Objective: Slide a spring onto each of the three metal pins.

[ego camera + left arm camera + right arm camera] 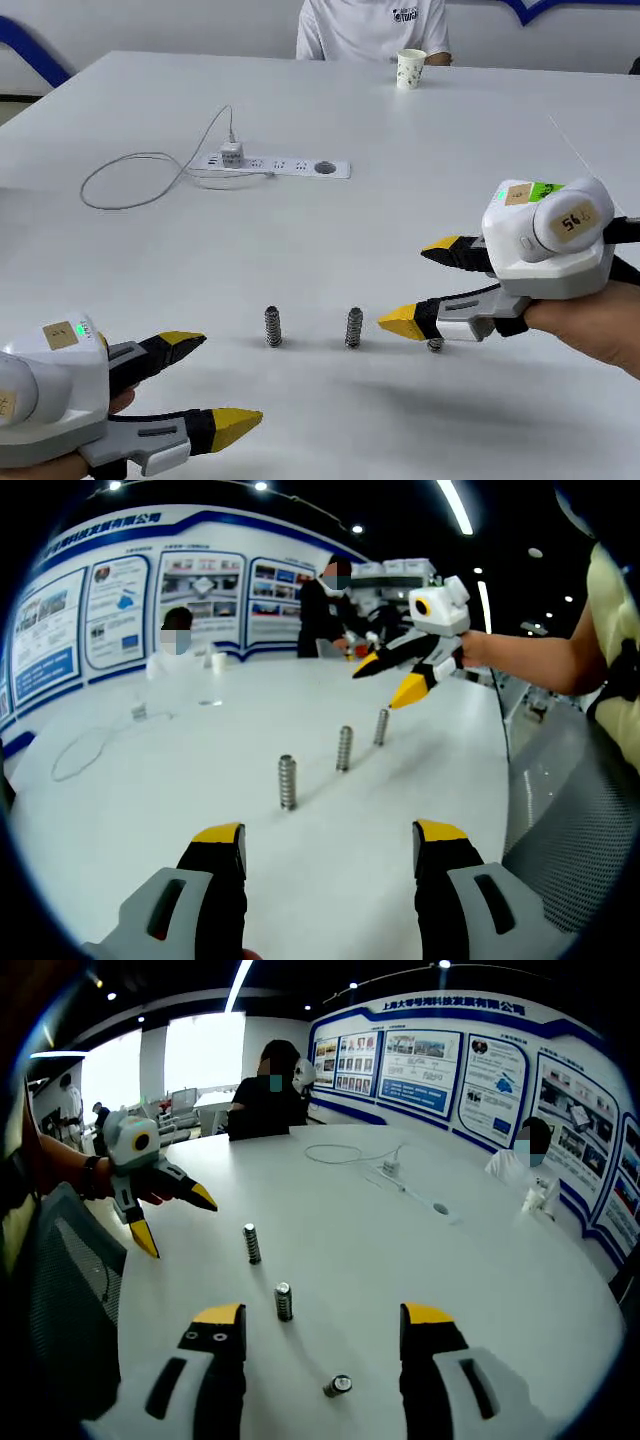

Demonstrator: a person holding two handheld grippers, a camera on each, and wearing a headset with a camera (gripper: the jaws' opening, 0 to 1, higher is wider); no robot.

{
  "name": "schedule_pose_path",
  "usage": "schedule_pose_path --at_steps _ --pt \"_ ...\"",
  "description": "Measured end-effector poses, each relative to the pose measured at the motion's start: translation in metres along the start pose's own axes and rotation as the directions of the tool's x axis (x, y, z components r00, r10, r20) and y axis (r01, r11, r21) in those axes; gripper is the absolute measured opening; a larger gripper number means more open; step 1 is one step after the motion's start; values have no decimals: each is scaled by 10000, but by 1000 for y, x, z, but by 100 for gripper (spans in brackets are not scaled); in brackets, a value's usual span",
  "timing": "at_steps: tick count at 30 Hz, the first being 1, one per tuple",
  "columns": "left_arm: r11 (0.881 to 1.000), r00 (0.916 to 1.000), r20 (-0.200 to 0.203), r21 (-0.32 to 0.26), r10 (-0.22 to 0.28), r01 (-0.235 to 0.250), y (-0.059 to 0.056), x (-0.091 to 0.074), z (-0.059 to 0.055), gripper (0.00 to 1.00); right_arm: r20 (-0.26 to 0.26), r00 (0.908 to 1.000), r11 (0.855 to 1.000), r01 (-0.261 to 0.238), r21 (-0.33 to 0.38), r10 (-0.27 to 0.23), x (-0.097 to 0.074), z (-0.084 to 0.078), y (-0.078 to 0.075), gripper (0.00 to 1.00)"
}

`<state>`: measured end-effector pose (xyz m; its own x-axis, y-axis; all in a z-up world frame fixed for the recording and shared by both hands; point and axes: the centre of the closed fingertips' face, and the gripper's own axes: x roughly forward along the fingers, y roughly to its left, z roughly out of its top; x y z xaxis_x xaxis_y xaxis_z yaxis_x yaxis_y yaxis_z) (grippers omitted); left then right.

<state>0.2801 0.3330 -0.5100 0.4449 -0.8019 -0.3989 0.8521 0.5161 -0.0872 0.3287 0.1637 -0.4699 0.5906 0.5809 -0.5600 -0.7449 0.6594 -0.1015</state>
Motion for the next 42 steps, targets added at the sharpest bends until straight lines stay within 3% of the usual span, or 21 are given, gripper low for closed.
schedule_pose_path --at_steps 10,21,29,34,42 --pt "10000 10000 -17 45 -51 51 -1 1 1 69 40 9996 9992 267 310 -269 -15 -15 -2 64" --pt "9999 9999 -20 98 -103 103 -3 4 3 69 231 9996 9992 171 360 -180 -27 -30 2 65" --pt "9999 10000 -6 125 -91 91 -3 4 4 69 794 9968 9997 -78 217 61 -35 -39 10 66" --pt "9999 10000 -5 99 -62 62 -3 3 3 69 892 9959 9998 -186 54 180 -38 -48 16 66" --pt "9999 9999 7 80 -101 100 -5 4 2 69 1119 9937 9997 39 244 -66 -39 -57 14 67"
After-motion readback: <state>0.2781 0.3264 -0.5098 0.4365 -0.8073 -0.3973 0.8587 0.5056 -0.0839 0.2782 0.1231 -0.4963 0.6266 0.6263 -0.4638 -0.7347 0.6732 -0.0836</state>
